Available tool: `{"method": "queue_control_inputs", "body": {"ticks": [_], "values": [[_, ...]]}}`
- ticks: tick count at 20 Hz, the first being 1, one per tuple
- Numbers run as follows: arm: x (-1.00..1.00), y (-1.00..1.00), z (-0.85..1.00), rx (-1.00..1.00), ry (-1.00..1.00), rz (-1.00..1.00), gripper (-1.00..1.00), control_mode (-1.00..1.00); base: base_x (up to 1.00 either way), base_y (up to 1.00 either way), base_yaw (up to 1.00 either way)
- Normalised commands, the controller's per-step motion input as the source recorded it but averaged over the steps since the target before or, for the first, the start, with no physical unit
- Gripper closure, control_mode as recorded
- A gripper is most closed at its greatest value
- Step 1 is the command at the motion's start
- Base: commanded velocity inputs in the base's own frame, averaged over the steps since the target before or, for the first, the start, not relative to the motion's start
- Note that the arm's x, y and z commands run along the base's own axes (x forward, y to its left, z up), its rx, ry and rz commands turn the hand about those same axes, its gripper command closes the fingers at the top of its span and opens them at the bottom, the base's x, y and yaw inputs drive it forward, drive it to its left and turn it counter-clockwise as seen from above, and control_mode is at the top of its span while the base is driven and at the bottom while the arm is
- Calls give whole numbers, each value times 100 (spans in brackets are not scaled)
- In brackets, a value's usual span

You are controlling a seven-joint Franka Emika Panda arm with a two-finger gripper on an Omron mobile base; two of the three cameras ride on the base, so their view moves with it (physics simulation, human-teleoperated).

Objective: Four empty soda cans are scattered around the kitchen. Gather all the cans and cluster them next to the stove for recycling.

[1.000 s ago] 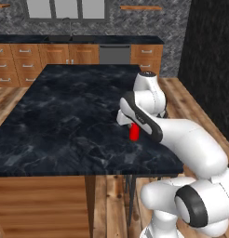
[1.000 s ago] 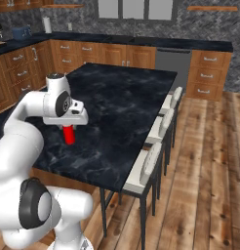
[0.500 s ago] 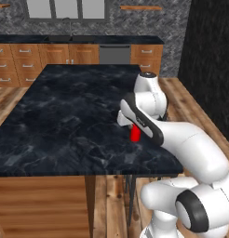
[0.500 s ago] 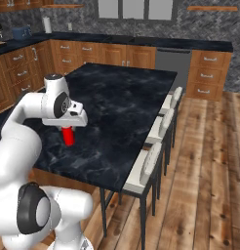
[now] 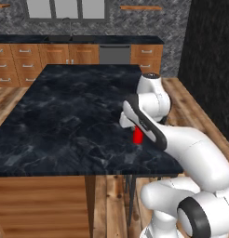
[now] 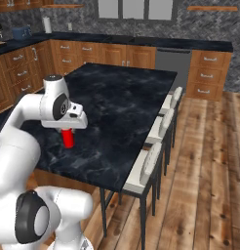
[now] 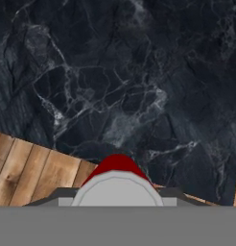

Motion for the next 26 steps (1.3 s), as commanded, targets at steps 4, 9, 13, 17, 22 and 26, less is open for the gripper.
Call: {"method": "queue_control_inputs", "body": {"ticks": [4,9,13,17,22,26], "values": [[-25,-6,0,0,0,0,100,-100,0,0,0],[-15,-1,0,0,-1,0,100,100,-8,0,0],[0,0,0,0,0,0,100,100,-19,2,1],[0,0,0,0,0,0,100,100,-21,5,2],[0,0,0,0,0,0,100,100,-26,32,0],[0,0,0,0,0,0,100,100,-27,58,0]]}}
